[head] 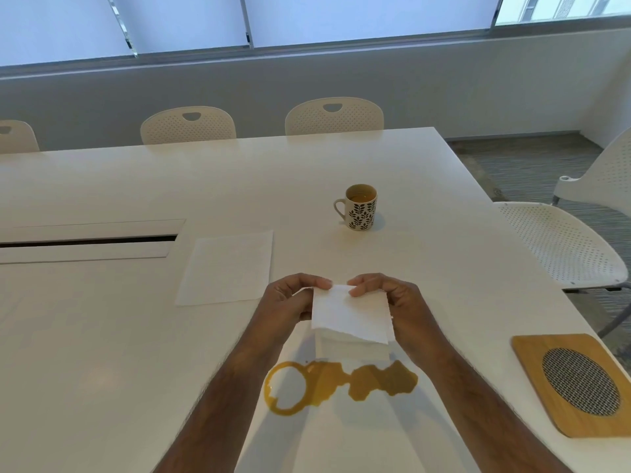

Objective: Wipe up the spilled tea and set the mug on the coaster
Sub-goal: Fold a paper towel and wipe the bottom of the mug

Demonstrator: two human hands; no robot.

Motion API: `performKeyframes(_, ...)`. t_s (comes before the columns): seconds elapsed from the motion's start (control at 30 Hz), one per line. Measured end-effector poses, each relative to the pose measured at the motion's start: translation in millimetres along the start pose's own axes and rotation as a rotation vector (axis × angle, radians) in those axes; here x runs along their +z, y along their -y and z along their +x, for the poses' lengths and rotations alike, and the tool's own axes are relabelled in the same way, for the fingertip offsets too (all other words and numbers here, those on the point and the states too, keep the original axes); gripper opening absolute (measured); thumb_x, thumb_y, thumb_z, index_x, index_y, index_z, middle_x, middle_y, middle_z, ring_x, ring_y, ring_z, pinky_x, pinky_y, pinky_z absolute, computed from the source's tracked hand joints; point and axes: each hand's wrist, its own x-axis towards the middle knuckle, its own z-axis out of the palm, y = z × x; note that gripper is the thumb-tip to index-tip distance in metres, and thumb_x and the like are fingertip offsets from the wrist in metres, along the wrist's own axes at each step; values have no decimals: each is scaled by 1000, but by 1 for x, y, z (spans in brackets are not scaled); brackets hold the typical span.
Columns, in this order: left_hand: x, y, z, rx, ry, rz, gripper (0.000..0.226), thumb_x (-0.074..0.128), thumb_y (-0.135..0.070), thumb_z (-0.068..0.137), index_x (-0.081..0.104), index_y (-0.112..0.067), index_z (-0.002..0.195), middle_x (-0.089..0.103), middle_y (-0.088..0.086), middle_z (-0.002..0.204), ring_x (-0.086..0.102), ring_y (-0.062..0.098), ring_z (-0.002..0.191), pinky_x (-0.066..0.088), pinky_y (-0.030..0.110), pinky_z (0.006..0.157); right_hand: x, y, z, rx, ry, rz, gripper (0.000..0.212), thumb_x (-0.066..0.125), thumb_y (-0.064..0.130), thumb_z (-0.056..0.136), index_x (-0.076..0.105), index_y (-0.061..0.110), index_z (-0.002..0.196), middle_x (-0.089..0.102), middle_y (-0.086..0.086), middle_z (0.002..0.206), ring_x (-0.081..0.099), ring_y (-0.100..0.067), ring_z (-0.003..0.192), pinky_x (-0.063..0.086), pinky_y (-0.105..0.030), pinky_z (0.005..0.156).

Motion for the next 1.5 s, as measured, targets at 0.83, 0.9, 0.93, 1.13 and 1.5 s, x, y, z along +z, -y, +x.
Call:
performKeyframes(0.83,18,16,19,-13,-74,-171,38,85,-29,83,68,-12,112,79,8,110,75,20,105,61,35,91,3,-17,0,207,45,385,56,79,43,87,65,16,134,67,-21,128,65,-33,120,57,-50,96)
performKeyframes(0.9,21,18,25,-4,-81,-175,27,84,-24,87,69,-14,107,79,5,105,74,14,100,60,29,87,2,-19,4,193,30,376,41,79,29,90,69,20,129,70,-16,123,68,-29,116,59,-45,91)
performKeyframes(0.93,23,20,28,0,-87,-173,22,83,-21,89,69,-15,105,79,4,103,73,12,97,60,27,85,0,-20,6,188,14,365,38,78,24,90,70,21,127,71,-14,122,69,-28,115,60,-42,89)
performKeyframes(1.13,31,24,54,31,-113,-94,13,81,-20,91,73,-27,99,78,0,105,74,13,96,61,25,79,-14,-20,26,117,-100,116,33,76,27,93,68,30,125,74,-6,116,71,-28,111,63,-48,86)
performKeyframes(1.5,24,21,169,113,-273,74,14,60,-27,106,68,-18,114,72,1,115,72,19,99,62,31,80,-69,-45,93,-9,-442,-291,19,59,23,104,63,38,116,74,18,99,69,5,92,51,-8,67)
